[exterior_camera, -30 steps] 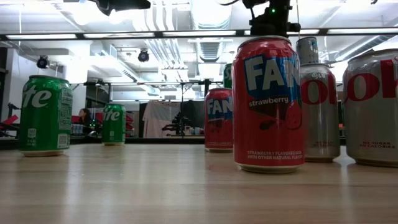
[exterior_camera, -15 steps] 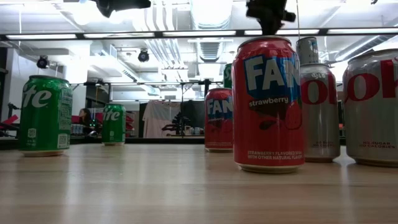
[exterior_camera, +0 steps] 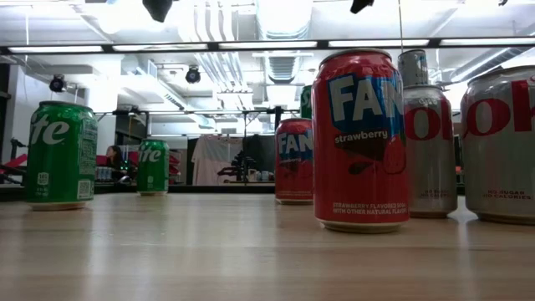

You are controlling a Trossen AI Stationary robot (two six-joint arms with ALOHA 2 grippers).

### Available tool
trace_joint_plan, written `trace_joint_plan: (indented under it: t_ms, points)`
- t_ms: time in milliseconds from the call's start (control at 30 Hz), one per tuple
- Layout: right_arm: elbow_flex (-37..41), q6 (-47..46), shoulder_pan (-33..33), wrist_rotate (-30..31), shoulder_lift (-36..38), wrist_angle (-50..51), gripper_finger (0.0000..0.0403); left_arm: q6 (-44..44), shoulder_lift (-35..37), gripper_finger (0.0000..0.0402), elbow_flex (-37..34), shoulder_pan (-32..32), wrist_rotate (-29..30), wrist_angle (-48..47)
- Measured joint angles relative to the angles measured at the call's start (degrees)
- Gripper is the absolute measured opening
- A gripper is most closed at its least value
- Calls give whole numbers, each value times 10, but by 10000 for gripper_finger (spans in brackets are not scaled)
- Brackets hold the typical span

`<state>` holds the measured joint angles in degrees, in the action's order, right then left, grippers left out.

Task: Place canned beverage on shelf
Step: Put the top left orange soda can on the shelf

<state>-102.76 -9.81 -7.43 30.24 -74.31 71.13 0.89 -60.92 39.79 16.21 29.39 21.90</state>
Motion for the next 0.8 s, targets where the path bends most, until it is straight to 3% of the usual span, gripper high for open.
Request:
trace_joint_plan:
  t_ms: [467,800]
  points:
    - [192,-91,99,-2,86,-75,9,-14,-63,0,47,14,0,9]
    - [280,-149,164,7,94,-98,9,14,-122,0,71,13,2,6]
